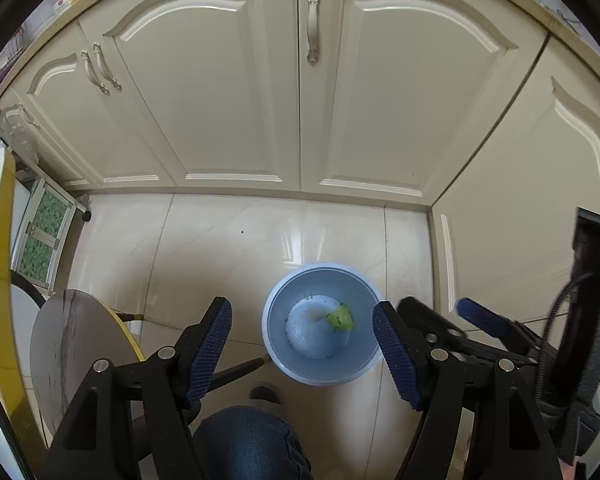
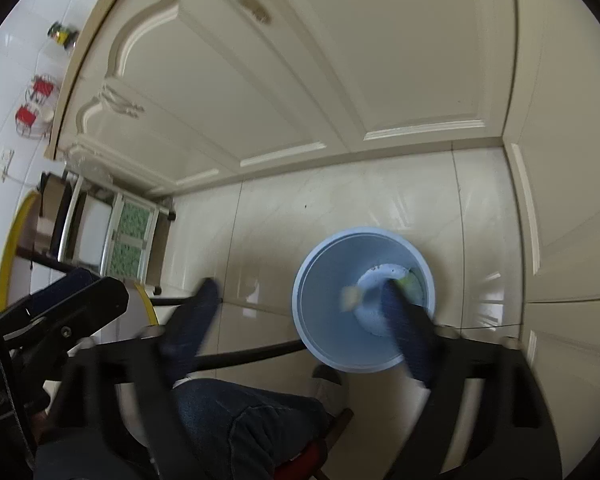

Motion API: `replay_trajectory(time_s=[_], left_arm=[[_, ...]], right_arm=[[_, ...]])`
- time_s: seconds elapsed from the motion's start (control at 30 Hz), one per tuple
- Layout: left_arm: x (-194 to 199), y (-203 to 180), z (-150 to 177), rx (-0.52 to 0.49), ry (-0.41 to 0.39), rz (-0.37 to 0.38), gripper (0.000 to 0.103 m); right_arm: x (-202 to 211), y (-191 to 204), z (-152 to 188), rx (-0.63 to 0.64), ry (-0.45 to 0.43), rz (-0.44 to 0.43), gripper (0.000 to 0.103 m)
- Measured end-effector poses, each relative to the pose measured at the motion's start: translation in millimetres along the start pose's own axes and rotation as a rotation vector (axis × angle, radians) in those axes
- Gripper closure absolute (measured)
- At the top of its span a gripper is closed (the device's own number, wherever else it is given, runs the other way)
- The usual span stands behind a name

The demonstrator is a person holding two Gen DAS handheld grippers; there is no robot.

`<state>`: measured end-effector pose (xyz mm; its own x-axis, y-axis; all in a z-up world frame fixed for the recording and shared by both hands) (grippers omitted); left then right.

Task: Collect trash
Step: 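Bring both open tools back to the table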

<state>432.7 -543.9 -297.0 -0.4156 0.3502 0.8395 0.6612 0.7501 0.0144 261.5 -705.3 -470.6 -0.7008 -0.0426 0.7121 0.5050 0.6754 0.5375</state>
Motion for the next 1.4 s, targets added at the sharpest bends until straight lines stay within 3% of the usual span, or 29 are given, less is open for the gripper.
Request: replay_trajectory(time_s=[0.1, 0.23, 0.37, 0.6, 0.73, 0.77, 1.07, 1.4], left_arm=[[11.6, 0.6, 0.3, 0.003, -0.028, 0.004, 0.034], [44.3, 3.4, 3.9, 0.009, -0.088, 0.022, 0.034], [101.5, 9.0, 21.8, 0.018, -0.169, 0.047, 0.034], [181.0, 43.3, 25.0, 0.070, -0.314, 0.052, 0.033], [226.4, 77.8, 41.3, 0.103, -0.391, 0.026, 0.022], [254.4, 89.8, 61.1, 0.119, -0.409, 0.017, 0.020], [378.0, 175.7, 143.0, 0.275, -0.588, -0.137, 0.003], [438.5, 236.8, 244.6, 0.368, -0.623, -0.255, 0.001]], right_arm=[[14.9, -1.6, -4.7, -0.032, -0.036, 0.019, 0.000], [41.3, 1.5, -12.1, -0.055, -0.094, 0.040, 0.000], [74.6, 18.3, -21.5, -0.056, -0.163, 0.040, 0.000], [138.0, 80.5, -31.9, 0.013, -0.288, -0.011, 0.000], [170.8, 134.5, -30.6, 0.073, -0.352, -0.068, 0.000], [178.1, 150.2, -29.4, 0.092, -0.365, -0.087, 0.000], [222.1, 273.2, -2.3, 0.249, -0.448, -0.187, 0.000], [232.2, 369.9, 45.4, 0.392, -0.437, -0.292, 0.000]])
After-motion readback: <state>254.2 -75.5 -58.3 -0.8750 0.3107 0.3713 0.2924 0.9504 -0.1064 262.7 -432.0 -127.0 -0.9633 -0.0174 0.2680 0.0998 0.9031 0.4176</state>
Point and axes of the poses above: each gripper's, at about its wrist camera, not at the fingertips, and x roughly against the way its jaws point, y to its left, z to its underside, the point moved 4 cm from there along -x, roughly the way its jaws point, and after that the axes turned 12 degrees about -y, right-handed, at the moved point
